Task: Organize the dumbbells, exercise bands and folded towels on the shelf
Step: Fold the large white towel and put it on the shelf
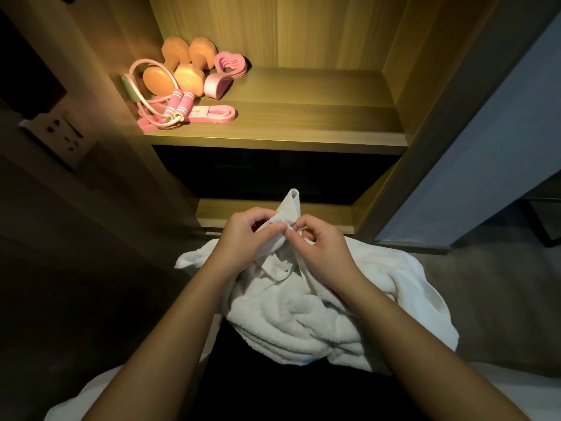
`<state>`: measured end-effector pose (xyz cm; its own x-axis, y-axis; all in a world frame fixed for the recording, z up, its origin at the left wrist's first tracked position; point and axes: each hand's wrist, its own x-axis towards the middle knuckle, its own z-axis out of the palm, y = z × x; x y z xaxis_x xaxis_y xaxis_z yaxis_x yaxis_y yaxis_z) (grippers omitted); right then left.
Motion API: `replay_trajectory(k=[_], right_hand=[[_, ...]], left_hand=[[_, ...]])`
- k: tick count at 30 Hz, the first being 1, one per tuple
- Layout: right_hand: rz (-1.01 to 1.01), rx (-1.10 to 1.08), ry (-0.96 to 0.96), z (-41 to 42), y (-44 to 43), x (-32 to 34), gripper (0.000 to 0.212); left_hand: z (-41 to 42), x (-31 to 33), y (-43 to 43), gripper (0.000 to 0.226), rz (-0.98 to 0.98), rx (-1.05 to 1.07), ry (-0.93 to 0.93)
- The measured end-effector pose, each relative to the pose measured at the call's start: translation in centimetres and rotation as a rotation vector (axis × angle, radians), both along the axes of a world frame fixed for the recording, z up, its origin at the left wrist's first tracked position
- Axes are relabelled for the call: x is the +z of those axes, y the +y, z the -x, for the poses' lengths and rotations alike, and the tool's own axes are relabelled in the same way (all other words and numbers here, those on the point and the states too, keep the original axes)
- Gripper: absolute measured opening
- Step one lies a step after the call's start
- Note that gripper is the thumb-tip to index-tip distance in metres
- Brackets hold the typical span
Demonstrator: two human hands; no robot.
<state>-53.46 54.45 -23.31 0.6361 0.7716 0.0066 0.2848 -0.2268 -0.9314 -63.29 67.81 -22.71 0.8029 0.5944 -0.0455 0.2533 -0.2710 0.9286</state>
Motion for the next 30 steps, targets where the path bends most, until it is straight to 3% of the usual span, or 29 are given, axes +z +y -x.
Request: replay_trajectory(k=[4, 10, 13, 16, 19, 22, 25, 30], right_hand=[[-0.057, -0.033, -0.026, 0.2, 0.0, -0.8, 0.016], [-0.068, -0.048, 0.004, -0.1, -0.5, -1.3, 0.013], [0.098, 0.022, 0.020, -1.5, -1.4, -1.5, 0.008], [0.345, 0.162, -0.062, -2.7, -3.4, -1.3, 0.016], [0.452, 0.227, -0.073, -3.8, -4.8, -0.8, 0.024], [0.384, 0.161, -0.034, -5.0, -5.7, -0.3, 0.018], [0.264, 0.015, 0.079, -6.9, -6.2, 1.8, 0.021], [0.236, -0.199, -0.220, -13.6, -5.6, 8.4, 0.021]], left_hand=[[0.6, -0.4, 0.1, 0.014, -0.083, -0.063, -0.023], [0.5, -1.1, -0.4, 0.006, -0.175, 0.020, -0.061], [0.4, -2.2, 0.0, 0.004, -0.186, 0.110, -0.015], [0.4, -3.8, 0.4, 0.005, -0.225, 0.156, 0.051], [0.0, -4.4, 0.2, 0.005, -0.258, 0.142, 0.082], [-0.3, -3.8, 0.2, 0.010, -0.202, 0.158, 0.098], [-0.9, -0.7, 1.9, 0.016, -0.069, 0.270, -0.009], [-2.5, 7.3, 6.8, 0.017, -0.146, 0.308, -0.195]])
